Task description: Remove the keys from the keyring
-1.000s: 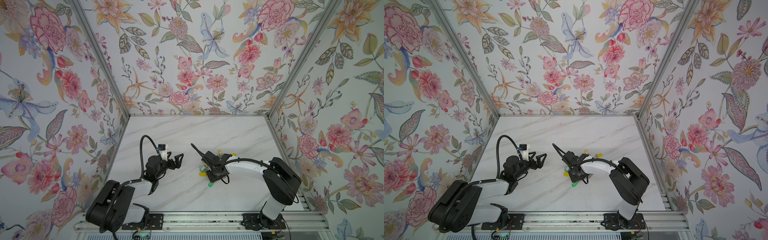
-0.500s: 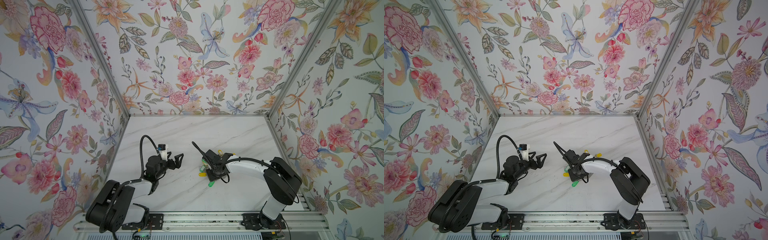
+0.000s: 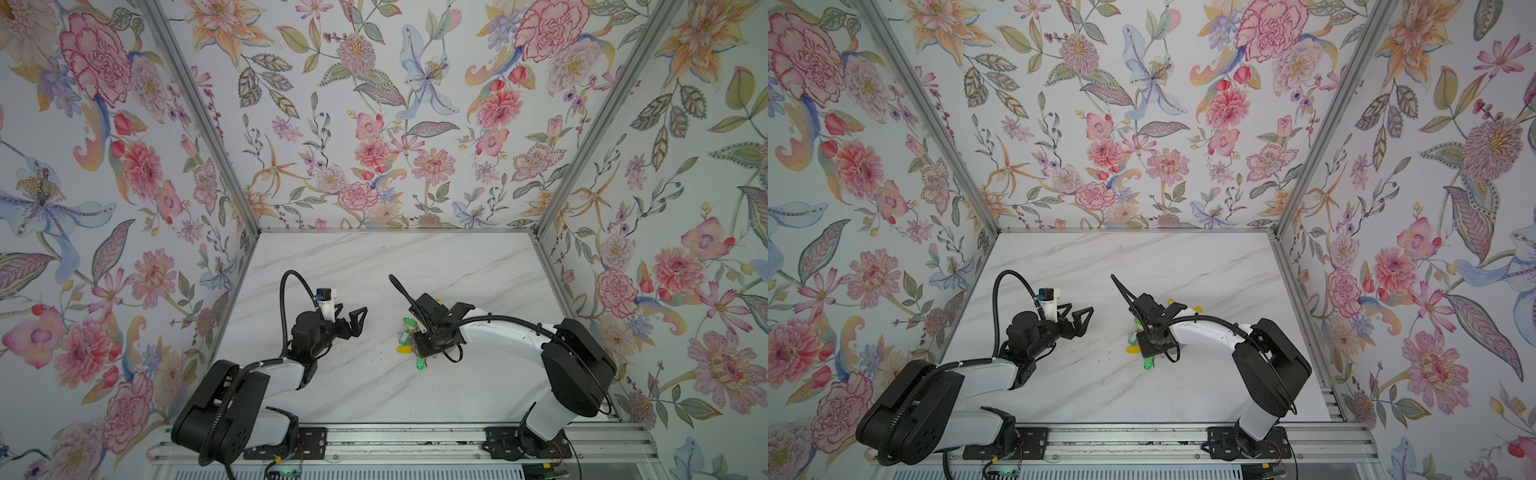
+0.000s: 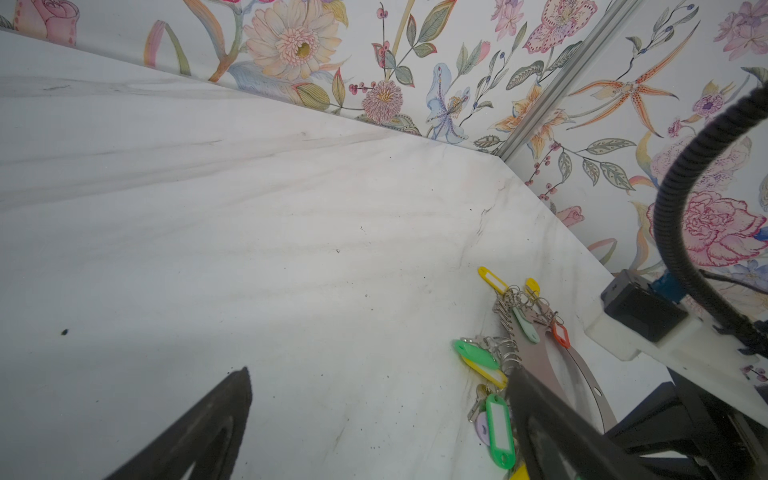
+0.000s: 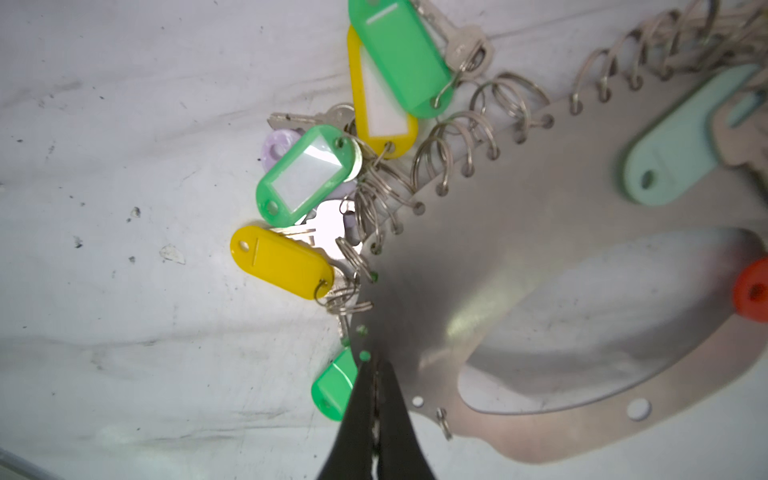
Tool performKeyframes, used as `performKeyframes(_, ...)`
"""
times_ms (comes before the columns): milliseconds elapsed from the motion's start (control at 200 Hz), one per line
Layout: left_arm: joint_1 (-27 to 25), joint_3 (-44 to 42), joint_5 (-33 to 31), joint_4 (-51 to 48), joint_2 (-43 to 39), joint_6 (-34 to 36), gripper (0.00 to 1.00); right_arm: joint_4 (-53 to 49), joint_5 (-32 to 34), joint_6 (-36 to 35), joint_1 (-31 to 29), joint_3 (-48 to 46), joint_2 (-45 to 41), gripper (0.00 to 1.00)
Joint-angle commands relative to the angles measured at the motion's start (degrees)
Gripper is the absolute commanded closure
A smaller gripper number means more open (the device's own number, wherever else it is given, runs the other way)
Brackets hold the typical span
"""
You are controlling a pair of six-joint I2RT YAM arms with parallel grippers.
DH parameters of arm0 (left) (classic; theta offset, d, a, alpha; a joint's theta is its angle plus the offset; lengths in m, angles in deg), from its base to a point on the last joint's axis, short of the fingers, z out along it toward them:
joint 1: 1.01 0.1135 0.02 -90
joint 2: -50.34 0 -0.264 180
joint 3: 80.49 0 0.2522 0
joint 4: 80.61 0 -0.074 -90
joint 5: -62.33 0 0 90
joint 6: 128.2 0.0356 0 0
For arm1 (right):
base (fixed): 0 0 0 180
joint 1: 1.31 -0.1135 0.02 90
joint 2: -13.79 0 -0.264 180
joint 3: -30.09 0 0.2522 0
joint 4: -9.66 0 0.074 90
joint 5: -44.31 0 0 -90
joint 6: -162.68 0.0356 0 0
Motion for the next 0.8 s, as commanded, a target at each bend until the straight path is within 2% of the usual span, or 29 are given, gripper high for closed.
performKeyframes(0,-0.4,0.4,0.7,1.2,-1.1,0.2,0.01,-0.3,-2.0,0.5,0.8,1.0,-1.5,0.94)
performKeyframes(325,-1.4,-0.4,2.1,4.1,-1.5,-0.1,0.07,-0.3,-10.0,0.7,3.7,0.9,-5.2,0.95)
performKeyframes(581,-2.3,-0.5,1.3,3.5,-2.9,1.0,0.07,-1.4,-23.5,1.6,7.8,-0.3,-5.5,0.96)
performKeyframes(791,-3.4,-0.4,0.6,2.6,-4.4,2.1,0.07,-4.8,-27.9,0.7,10.3,0.4,-5.0,0.97)
